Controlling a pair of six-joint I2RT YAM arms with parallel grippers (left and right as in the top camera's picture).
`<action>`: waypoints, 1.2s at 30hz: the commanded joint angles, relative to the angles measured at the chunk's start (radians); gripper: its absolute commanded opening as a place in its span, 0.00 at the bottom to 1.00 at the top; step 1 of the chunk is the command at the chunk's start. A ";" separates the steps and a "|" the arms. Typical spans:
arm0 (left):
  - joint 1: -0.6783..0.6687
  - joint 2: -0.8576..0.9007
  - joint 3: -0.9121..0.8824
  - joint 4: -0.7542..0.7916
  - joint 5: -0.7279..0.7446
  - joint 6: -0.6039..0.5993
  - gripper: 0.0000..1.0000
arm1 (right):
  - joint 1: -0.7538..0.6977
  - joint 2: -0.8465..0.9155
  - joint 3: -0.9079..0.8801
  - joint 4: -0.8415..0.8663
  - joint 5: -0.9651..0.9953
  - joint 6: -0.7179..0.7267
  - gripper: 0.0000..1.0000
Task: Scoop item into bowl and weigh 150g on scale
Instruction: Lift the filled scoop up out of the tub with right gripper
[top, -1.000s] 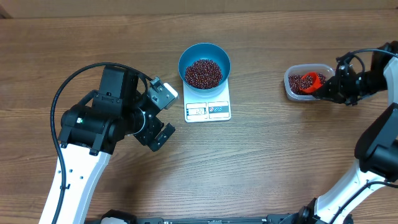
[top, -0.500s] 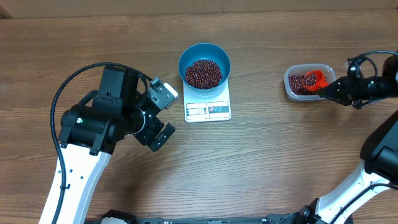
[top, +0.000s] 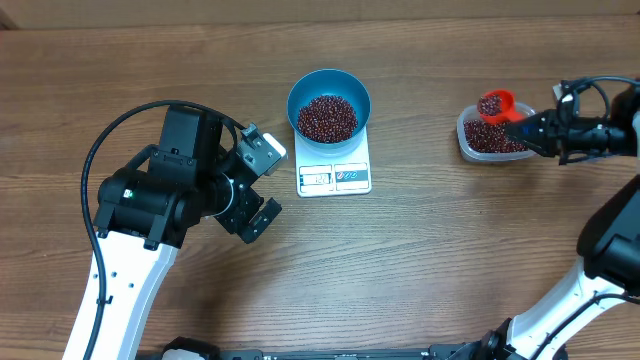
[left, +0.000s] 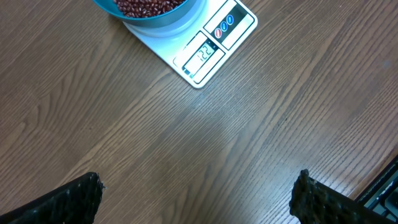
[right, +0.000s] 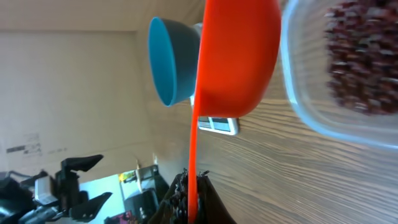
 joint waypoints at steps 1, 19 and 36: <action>0.004 0.006 0.000 0.003 0.019 -0.010 1.00 | 0.033 0.002 0.024 -0.001 -0.097 -0.016 0.04; 0.004 0.006 0.000 0.003 0.019 -0.010 1.00 | 0.203 0.002 0.024 0.021 -0.266 -0.015 0.04; 0.004 0.006 0.000 0.003 0.019 -0.010 1.00 | 0.298 0.002 0.027 0.053 -0.387 -0.007 0.04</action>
